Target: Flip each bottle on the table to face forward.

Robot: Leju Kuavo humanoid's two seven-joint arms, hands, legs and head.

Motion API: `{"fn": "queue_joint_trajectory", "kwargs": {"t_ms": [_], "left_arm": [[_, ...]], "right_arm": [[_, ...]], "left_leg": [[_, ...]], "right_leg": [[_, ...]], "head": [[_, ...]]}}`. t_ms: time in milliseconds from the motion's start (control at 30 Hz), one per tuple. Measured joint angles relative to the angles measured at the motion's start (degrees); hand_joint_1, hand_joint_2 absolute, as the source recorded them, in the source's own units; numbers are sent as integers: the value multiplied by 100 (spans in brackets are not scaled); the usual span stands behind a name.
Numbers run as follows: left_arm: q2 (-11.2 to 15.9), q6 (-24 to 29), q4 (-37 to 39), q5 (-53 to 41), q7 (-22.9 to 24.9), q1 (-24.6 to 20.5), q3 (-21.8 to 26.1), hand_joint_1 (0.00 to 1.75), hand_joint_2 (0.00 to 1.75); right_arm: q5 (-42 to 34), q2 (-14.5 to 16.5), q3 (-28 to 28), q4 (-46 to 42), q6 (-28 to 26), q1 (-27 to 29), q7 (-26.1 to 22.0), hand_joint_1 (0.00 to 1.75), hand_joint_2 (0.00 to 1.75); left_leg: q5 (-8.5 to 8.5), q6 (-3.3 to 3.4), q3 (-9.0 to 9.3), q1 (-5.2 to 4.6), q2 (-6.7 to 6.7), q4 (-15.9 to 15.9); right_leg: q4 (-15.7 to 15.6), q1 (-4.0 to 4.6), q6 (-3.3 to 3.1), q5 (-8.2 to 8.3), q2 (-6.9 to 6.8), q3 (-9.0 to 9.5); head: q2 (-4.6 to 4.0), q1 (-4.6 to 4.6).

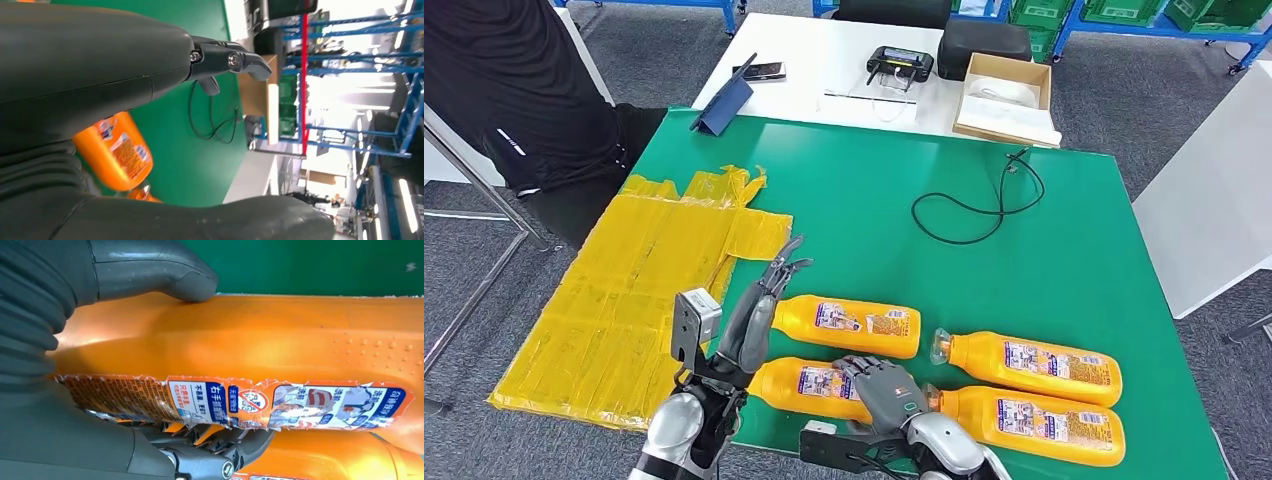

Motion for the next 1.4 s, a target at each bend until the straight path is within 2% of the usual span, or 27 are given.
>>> {"fn": "queue_joint_trajectory", "kwargs": {"t_ms": [167, 267, 333, 400, 467, 567, 700, 900, 1000, 1200, 1300, 1400], "left_arm": [[-86, 734, -44, -552, 29, -134, 185, 0, 0], [-150, 1181, -52, -522, 35, -215, 400, 0, 0], [-219, 1574, -52, -343, 118, -259, 593, 0, 0], [-266, 1997, -52, -194, 159, -293, 782, 0, 87], [-282, 2399, -61, -138, 47, -307, 960, 0, 175], [-292, 2710, -125, 33, 8, -290, 1214, 0, 175], [-296, 2668, -175, 391, 238, -236, 1420, 0, 175], [-315, 2452, -179, 791, 563, -129, 1537, 0, 175], [-310, 1865, -178, 1551, 893, 50, 1568, 0, 175], [-83, -73, -53, 3741, 1385, 585, 1454, 0, 175], [117, -557, 37, 4377, 1392, 782, 1257, 0, 175], [280, -733, 103, 4641, 1394, 886, 1054, 0, 175]], "right_arm": [[-248, -49, -4, 150, 123, -141, -24, 175, 175], [-402, -17, -40, 245, 228, -193, 62, 175, 175], [-780, 64, -141, 315, 222, -205, 146, 175, 175], [-1459, 143, -300, 362, 114, -174, 134, 175, 175], [-2344, 175, -460, 362, -203, -29, -102, 175, 175], [-3506, 227, -641, 247, -708, 358, -556, 175, 175], [-4510, 281, -756, -3, -977, 801, -1007, 175, 175], [-4704, 290, -843, -227, -1235, 1130, -1332, 175, 175], [-4575, 292, -866, -468, -1370, 1281, -1468, 175, 175], [-4713, 157, -857, -1184, -1345, 1607, -1756, 175, 175], [-4783, 43, -816, -1399, -1375, 1705, -1930, 175, 175], [-4807, -41, -765, -1528, -1408, 1758, -1986, 175, 175]], "left_leg": [[1, 0, 14, 4, 10, 0], [0, -1, 34, 5, 16, -1], [-1, -2, 45, 6, 20, -1], [-4, -5, 55, 8, 25, -1], [-5, -7, 59, 10, 29, -2], [-4, -6, 50, 10, 27, -1], [3, -4, 20, 11, 24, -1], [13, -4, -16, 8, 19, 0], [13, -3, -34, 6, 17, 0], [12, -4, -60, 5, 18, 0], [11, -4, -69, 6, 18, 0], [11, -4, -71, 6, 18, 0]], "right_leg": [[0, 3, -1, 2, 1, 14], [0, 4, -2, 1, 7, 29], [-1, 4, -4, 0, 11, 35], [-2, 6, -8, 1, 17, 40], [-3, 9, -15, 6, 22, 45], [-2, 12, -20, 10, 21, 42], [0, 13, -19, 12, 19, 45], [2, 10, -17, 17, 17, 46], [2, 9, -16, 17, 16, 30], [2, 9, -16, 17, 16, 1], [2, 10, -17, 16, 16, -8], [2, 10, -17, 16, 16, -10]], "head": [[0, 1], [0, -1], [0, 1], [0, 1], [0, 2], [0, 1], [1, 1], [1, 1], [0, 1], [0, 1], [0, 1], [0, 0]]}}
